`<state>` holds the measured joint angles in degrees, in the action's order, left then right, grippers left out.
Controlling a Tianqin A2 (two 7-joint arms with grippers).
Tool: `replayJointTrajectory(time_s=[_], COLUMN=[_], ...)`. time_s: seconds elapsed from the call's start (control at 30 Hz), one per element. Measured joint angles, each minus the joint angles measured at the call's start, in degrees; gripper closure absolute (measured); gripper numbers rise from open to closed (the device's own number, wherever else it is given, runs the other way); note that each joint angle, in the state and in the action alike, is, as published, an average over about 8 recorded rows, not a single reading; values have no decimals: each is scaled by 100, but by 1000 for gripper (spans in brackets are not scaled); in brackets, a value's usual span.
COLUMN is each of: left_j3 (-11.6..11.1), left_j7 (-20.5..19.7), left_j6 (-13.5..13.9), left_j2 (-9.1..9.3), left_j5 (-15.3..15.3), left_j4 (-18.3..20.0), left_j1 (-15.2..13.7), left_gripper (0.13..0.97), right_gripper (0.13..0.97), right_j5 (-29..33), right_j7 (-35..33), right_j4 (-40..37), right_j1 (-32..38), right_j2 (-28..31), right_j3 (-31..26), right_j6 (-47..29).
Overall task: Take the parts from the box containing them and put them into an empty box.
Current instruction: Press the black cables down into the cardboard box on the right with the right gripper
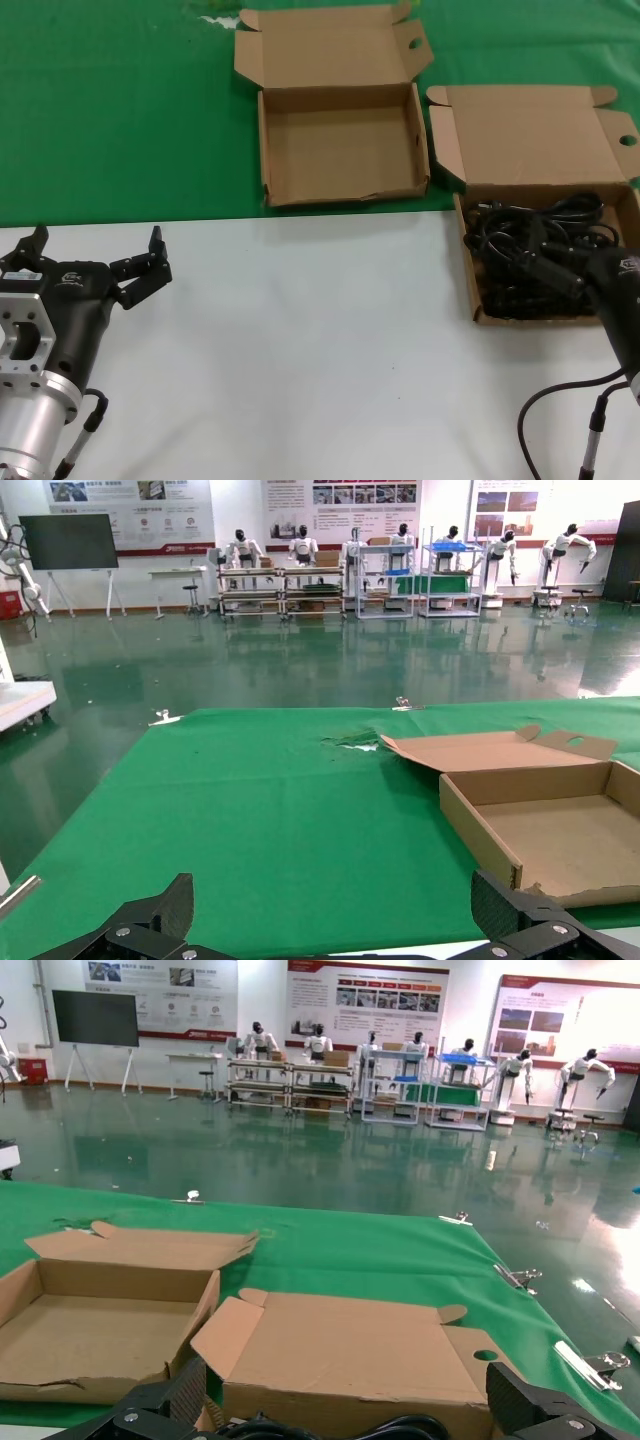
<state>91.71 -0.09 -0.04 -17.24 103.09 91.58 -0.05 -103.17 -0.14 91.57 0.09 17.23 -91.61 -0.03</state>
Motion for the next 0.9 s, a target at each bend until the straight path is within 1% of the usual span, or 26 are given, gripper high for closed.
replayJointTrajectory(time_s=[0.83,0.9], left_j3=[0,0], left_j7=[0,0], left_j6=[0,0], left_j2=[0,0], left_j5=[0,0], left_j4=[0,0], left_j1=[0,0], left_gripper=[133,146], right_gripper=[129,129], right_j5=[0,0], right_j7=[0,0], right_j4=[0,0], right_j1=[0,0], right_j2=[0,0], right_j3=[0,0], right_j6=[0,0])
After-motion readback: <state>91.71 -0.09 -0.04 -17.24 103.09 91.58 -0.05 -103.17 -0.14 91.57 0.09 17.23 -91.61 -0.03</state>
